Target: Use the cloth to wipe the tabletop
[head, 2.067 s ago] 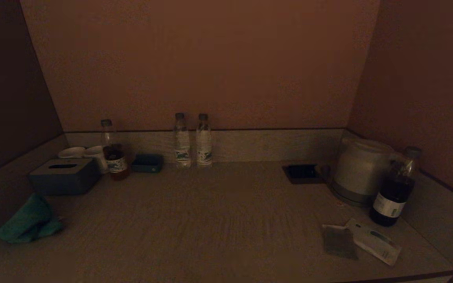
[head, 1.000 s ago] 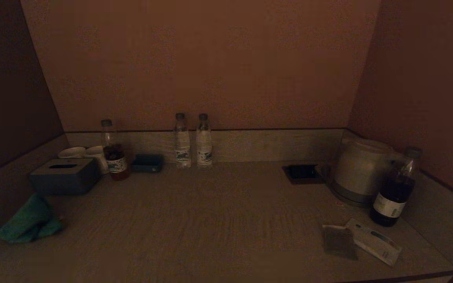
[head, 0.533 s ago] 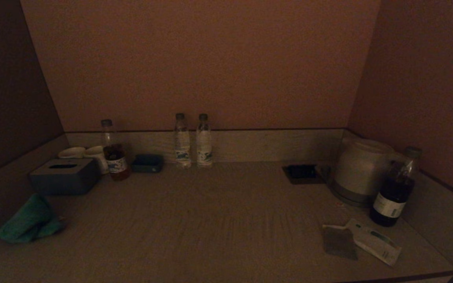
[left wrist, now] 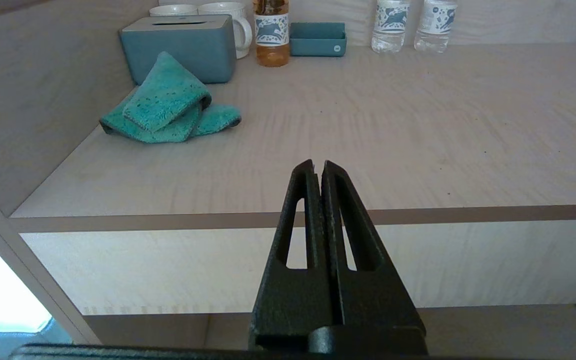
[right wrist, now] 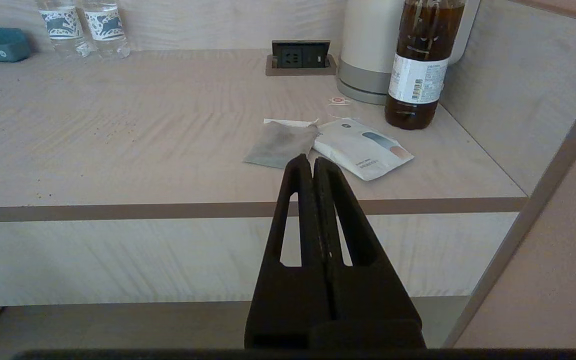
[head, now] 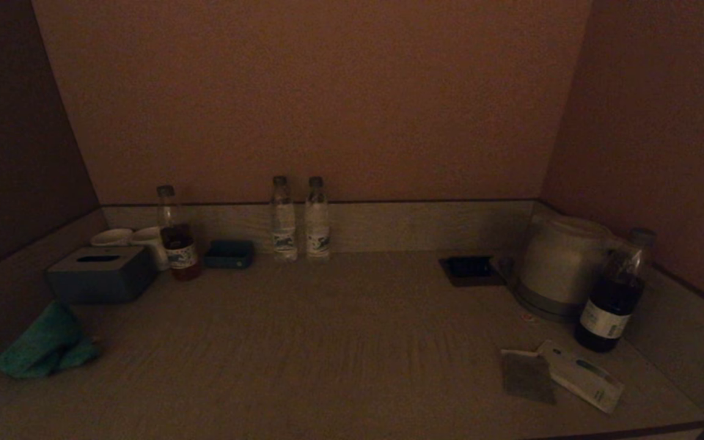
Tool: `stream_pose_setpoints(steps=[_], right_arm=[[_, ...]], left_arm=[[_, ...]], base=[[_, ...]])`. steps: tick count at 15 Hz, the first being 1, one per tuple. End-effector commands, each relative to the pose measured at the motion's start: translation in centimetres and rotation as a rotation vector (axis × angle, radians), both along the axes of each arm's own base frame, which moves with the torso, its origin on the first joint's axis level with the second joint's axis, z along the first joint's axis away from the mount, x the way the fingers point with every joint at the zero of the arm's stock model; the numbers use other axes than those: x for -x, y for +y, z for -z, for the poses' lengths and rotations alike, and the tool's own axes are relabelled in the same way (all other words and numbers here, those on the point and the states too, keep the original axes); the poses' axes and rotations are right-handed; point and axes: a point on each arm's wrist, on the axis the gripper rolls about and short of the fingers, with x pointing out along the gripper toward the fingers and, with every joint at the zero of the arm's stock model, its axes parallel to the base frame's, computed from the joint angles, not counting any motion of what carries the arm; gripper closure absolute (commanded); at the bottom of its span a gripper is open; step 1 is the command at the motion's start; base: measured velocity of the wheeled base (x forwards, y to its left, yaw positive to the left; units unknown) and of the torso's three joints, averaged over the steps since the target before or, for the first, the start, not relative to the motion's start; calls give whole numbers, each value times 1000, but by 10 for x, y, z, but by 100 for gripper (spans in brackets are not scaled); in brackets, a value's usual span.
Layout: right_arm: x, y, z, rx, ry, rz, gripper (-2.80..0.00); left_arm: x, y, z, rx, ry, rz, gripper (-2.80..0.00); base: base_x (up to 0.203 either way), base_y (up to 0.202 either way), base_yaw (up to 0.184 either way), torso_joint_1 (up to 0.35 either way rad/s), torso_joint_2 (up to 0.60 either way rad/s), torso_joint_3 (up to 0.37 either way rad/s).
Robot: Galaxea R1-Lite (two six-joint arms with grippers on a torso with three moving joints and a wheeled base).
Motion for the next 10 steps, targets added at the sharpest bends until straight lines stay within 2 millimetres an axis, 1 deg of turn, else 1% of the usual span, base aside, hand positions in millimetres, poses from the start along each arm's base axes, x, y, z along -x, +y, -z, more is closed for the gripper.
stream_pose_setpoints(steps=[1,10], right_arm=[[0,0,0,0,0,-1,0],[0,0,0,0,0,-1,0]], left_arm=[[0,0,0,1,0,0,0],[0,0,0,0,0,0,0]], base=[[0,0,0,0,0,0],[0,0,0,0,0,0]])
